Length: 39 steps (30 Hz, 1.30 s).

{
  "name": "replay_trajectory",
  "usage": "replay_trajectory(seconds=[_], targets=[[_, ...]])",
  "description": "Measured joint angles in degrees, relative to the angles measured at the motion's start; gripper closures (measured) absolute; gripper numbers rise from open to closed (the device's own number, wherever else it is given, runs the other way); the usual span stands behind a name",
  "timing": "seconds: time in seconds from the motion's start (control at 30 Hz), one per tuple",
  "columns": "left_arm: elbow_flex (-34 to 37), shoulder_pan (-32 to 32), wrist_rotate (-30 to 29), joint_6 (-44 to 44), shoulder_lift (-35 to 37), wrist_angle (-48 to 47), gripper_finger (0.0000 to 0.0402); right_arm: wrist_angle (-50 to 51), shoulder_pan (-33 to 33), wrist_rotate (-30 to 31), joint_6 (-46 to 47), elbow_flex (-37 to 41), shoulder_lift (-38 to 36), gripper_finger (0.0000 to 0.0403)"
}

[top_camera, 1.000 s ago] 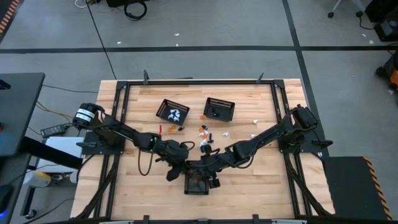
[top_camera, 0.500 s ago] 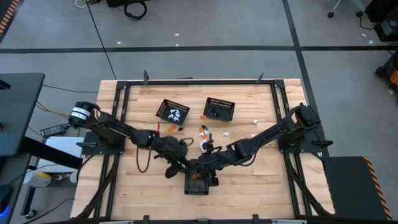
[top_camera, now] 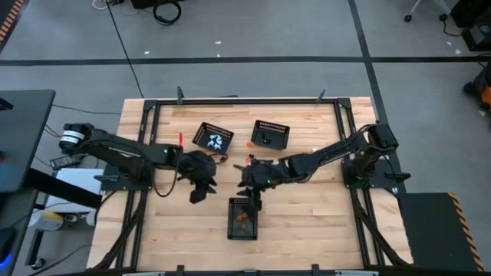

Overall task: Sort Halloween decoration
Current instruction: Put the orange pumpkin toy into the bottom black basket

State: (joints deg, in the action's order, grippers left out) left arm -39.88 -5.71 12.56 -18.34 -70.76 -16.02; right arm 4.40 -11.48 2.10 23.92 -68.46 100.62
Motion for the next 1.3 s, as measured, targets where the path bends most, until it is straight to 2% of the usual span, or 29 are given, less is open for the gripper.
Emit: replay_trajectory(seconds=[0.1, 0.33, 0.47, 0.57, 0.67, 0.73, 0.9, 1.1, 1.3], targets=[[0.02, 0.81, -2.81, -0.35, 3.13, -0.81, 0.0242, 2.83, 2.08, -3.50, 0.52, -1.59, 0.00, 0.0266], [0.00, 1.65, -11.79, 1.19, 8.70, -3.94, 0.0242, 7.02, 5.93, -3.83, -3.21, -6.69, 0.00, 0.0286], [0.01, 2.52, -12.40, 3.34, 10.65, -5.76, 0.0242, 7.12, 8.32, -3.81, -2.50, -7.95, -0.02, 0.0284], [2.10, 3.71, -12.42, 4.02, 13.06, -4.50, 0.0242, 6.87, 10.01, -4.16, 3.15, -8.38, -0.02, 0.0284], [5.41, 5.06, -12.56, 2.60, 16.54, -3.10, 0.0242, 10.21, 12.16, -10.76, 5.41, -8.38, -0.51, 0.0285], [6.81, 5.97, -12.59, 0.28, 19.02, -3.77, 0.0242, 13.60, 13.07, -12.20, 5.33, -8.37, -1.23, 0.0285], [7.55, 7.37, -14.34, -4.37, 23.15, -11.37, 0.0242, 20.89, 13.56, -8.98, -4.01, -8.36, -4.09, 0.0286], [7.61, 8.11, -15.83, -10.89, 23.89, -23.95, 0.0242, 23.00, 15.78, -8.65, -14.42, -8.38, -7.72, 0.0286], [7.53, 5.72, -15.86, -9.38, 19.48, -24.89, 0.0242, 23.46, 18.10, -9.40, -18.42, -8.36, -8.68, 0.0286]])
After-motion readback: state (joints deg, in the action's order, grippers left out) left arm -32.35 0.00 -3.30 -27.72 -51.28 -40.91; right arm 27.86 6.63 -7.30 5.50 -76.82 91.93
